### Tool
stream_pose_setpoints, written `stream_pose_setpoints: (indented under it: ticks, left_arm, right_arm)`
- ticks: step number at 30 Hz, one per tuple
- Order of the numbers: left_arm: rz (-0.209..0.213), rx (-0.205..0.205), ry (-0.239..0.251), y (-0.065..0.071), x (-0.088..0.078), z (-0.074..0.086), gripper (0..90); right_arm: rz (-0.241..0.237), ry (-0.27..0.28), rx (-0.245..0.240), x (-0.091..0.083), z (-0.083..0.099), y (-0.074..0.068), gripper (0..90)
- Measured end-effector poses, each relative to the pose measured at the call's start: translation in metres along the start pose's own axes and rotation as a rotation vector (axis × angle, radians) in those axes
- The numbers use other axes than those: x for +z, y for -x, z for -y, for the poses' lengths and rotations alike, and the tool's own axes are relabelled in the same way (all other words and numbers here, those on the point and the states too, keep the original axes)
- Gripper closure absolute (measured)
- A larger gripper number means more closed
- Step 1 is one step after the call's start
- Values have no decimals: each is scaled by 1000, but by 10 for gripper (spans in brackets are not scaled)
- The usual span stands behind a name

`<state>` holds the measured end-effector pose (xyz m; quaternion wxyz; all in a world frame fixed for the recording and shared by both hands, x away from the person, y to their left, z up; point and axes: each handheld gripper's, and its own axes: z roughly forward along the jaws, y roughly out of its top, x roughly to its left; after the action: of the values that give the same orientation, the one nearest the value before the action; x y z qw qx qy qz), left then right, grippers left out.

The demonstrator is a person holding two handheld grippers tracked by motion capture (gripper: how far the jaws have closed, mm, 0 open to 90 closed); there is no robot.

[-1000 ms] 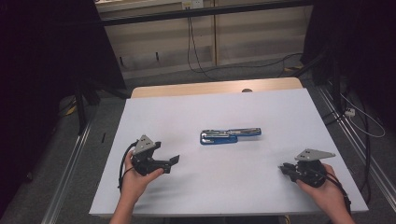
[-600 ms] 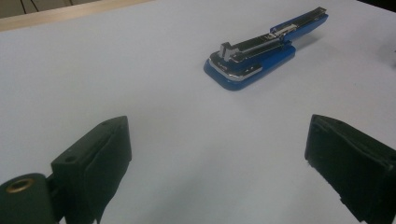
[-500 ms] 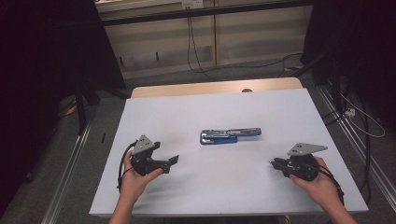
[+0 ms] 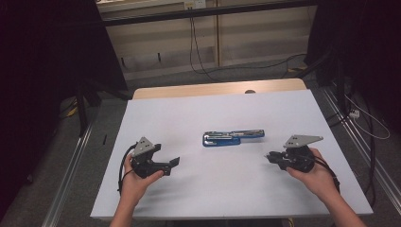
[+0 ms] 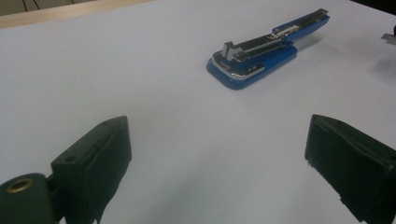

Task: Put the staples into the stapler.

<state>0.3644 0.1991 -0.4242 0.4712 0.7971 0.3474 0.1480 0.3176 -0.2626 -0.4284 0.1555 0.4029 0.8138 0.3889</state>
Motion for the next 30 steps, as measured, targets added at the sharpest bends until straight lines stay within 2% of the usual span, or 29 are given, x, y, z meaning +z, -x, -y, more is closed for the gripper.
stream_pose_setpoints:
  ticks: [18,21,30]
  left_arm:
    - [7,-6,-8,1,2,1,74]
    - [5,-3,-9,1,2,1,74]
    - [5,-9,-10,0,2,2,74]
  right_arm:
    - [-59,19,-58,10,-28,2,791]
    - [-82,32,-51,13,-32,3,791]
    - [-101,35,-59,19,-40,6,791]
